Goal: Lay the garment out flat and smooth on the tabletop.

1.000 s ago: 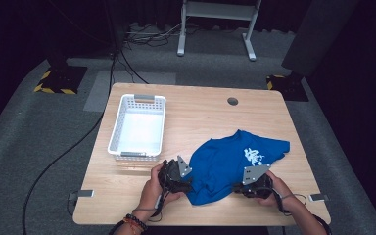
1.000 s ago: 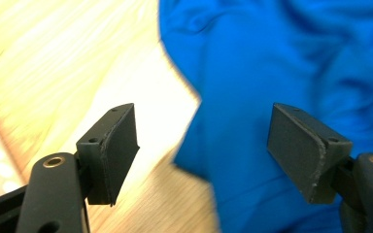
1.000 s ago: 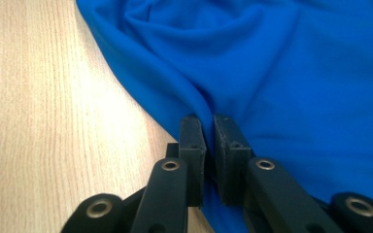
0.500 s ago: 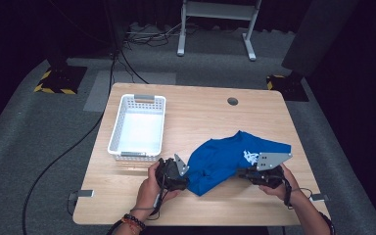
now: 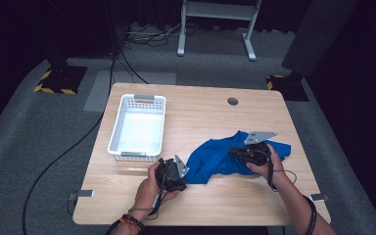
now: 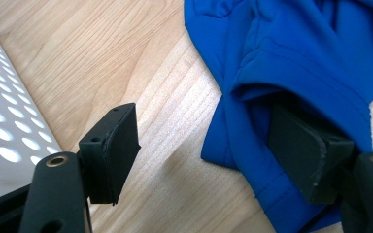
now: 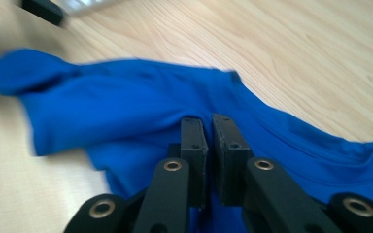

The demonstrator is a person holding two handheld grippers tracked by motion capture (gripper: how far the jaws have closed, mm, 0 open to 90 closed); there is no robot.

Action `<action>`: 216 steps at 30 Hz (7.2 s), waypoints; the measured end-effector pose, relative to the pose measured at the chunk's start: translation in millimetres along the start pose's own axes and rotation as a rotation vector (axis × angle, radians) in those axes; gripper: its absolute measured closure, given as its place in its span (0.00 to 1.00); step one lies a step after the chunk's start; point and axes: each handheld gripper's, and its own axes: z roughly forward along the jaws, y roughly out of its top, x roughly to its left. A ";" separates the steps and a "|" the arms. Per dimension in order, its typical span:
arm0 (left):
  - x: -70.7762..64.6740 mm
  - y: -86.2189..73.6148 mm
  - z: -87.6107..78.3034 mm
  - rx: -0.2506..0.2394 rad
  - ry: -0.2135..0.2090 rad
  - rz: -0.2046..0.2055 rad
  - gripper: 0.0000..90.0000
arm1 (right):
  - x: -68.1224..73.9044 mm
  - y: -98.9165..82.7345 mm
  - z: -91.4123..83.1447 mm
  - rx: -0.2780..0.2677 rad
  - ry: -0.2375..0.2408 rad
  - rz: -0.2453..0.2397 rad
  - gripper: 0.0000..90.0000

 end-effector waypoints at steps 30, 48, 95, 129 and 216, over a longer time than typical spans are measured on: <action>-61.4 43.7 8.0 -0.101 -0.225 0.101 0.48 | 53.0 -31.8 -8.7 0.061 0.003 -0.183 0.67; -44.4 35.8 17.0 -0.122 -0.211 0.056 0.98 | 39.5 -32.1 19.6 0.105 0.017 -0.135 0.99; 21.4 91.6 91.2 0.016 0.022 -0.106 0.57 | 62.8 -111.3 -85.2 0.137 0.031 -0.135 0.99; -91.8 115.5 65.6 -0.016 -0.325 0.139 0.36 | 52.3 -131.8 -114.2 0.038 -0.067 0.018 0.95; -68.1 30.5 -2.3 -0.066 -0.425 0.048 0.24 | 67.6 -95.5 -60.2 0.074 -0.008 -0.107 0.32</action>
